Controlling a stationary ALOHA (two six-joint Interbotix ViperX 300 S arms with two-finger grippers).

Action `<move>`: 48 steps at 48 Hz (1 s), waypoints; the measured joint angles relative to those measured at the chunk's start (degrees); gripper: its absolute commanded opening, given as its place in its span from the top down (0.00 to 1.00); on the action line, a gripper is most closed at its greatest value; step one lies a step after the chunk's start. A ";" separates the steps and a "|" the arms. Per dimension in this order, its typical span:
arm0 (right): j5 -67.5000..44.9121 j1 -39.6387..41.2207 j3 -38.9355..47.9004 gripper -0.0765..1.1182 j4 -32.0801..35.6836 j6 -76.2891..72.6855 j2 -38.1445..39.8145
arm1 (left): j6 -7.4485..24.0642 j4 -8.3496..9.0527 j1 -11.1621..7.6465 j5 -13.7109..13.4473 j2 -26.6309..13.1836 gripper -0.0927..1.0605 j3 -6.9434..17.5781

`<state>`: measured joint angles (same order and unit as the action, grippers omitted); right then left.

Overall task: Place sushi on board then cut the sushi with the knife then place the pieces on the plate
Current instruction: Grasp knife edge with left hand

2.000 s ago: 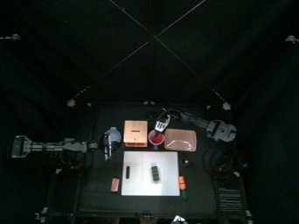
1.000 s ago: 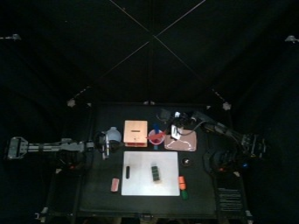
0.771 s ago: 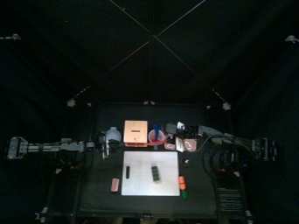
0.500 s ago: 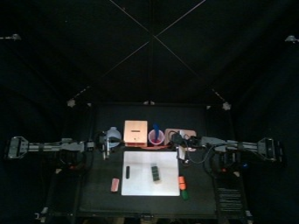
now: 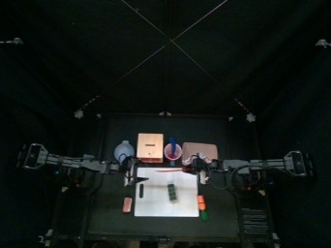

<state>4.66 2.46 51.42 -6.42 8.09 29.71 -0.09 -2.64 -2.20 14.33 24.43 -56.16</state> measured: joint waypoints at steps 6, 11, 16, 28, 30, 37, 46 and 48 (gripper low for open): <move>-2.55 -1.05 1.49 0.72 0.53 0.00 0.00 | 0.00 -0.62 0.00 -0.79 -5.36 0.09 3.16; -3.78 -1.58 2.02 0.72 0.53 0.00 -0.09 | 0.00 -0.62 0.00 -0.97 -9.23 0.09 5.54; -4.48 -1.93 2.20 0.72 0.53 0.00 -0.26 | 0.09 -0.70 0.00 -1.14 -12.30 0.09 7.56; -4.66 -2.90 2.29 0.72 0.44 0.00 -1.05 | 0.18 -0.70 0.44 -1.76 -16.79 0.13 10.55; -4.66 -2.99 2.29 0.72 0.35 -0.09 -1.14 | 0.26 -0.70 0.53 -1.85 -17.31 0.15 10.81; -4.66 -3.16 2.29 0.72 0.26 0.00 -1.58 | 0.26 -0.62 0.70 -1.85 -18.19 0.24 11.07; -4.75 -3.25 2.29 0.72 0.18 0.00 -1.76 | 0.26 -0.70 0.79 -1.93 -18.28 0.35 11.16; -4.75 -3.16 2.29 0.72 0.18 0.00 -1.76 | 0.26 -0.62 0.79 -1.93 -18.28 0.37 11.16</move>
<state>-0.09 -0.70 53.70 -6.24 8.09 27.95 0.18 -3.25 -1.41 12.39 6.15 -45.00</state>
